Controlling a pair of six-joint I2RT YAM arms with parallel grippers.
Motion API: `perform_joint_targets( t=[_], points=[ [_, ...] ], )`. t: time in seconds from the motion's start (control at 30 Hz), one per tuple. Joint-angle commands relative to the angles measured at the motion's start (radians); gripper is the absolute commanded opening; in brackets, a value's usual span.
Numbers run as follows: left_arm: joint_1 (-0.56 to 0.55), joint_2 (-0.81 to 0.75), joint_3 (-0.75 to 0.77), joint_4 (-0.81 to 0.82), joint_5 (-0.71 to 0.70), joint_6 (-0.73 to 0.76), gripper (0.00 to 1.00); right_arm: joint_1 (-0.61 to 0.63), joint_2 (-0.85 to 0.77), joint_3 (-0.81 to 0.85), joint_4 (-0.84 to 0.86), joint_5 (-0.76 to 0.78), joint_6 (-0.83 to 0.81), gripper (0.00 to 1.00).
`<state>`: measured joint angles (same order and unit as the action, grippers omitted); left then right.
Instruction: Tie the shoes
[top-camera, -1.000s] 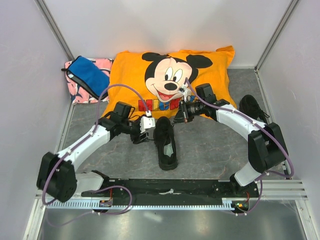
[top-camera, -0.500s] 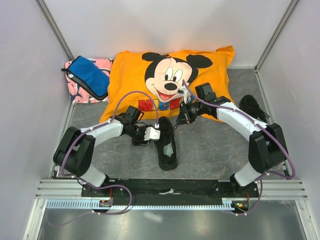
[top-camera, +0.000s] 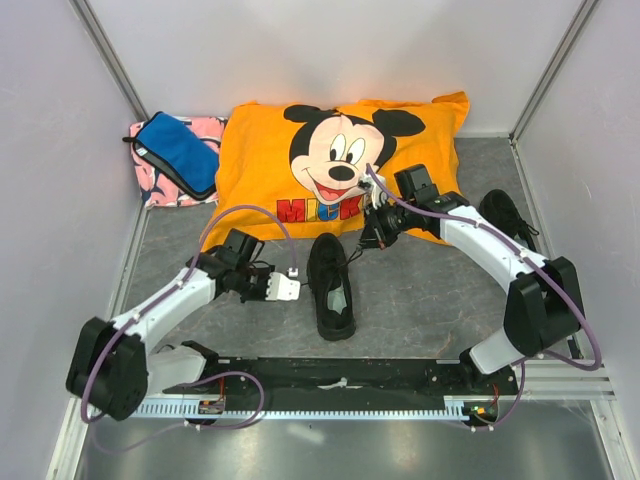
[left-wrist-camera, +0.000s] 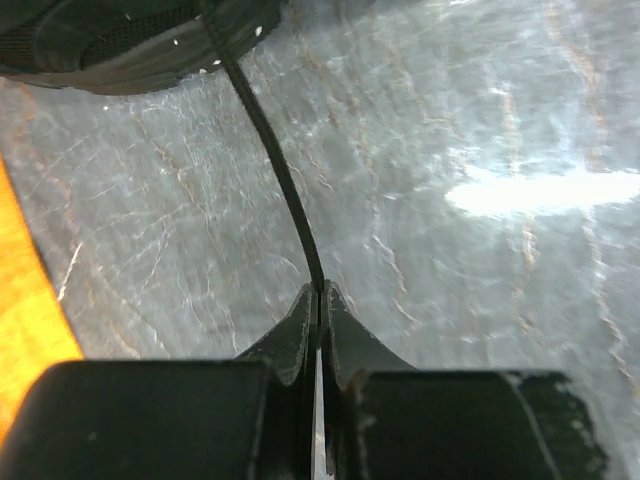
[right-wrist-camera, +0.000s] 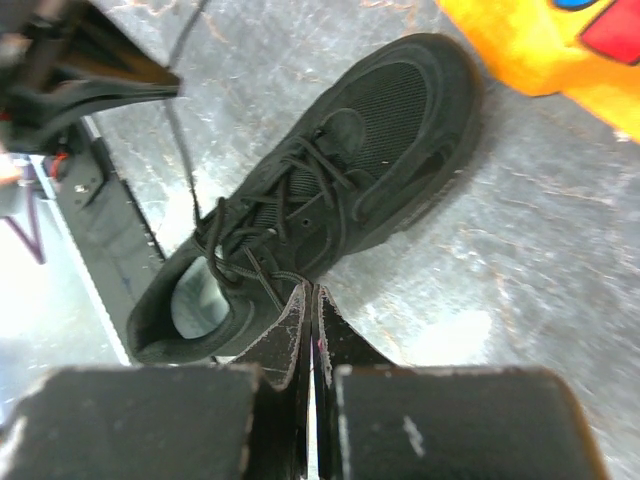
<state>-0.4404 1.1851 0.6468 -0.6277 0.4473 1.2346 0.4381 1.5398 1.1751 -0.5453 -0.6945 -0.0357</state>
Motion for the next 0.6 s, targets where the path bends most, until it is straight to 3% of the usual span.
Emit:
perform_joint_targets(
  t=[0.0, 0.37, 0.57],
  points=[
    [0.009, -0.102, -0.032, -0.085, 0.007, 0.019, 0.02, -0.004, -0.063, 0.028, -0.002, 0.100, -0.061, 0.00],
    [0.028, -0.343, -0.042, -0.257, -0.002, 0.039, 0.02, -0.009, -0.095, -0.055, 0.077, 0.361, -0.131, 0.00],
    [0.028, -0.383, -0.049, -0.276, -0.005, 0.016, 0.02, -0.058, -0.147, -0.083, 0.110, 0.383, -0.138, 0.00]
  ],
)
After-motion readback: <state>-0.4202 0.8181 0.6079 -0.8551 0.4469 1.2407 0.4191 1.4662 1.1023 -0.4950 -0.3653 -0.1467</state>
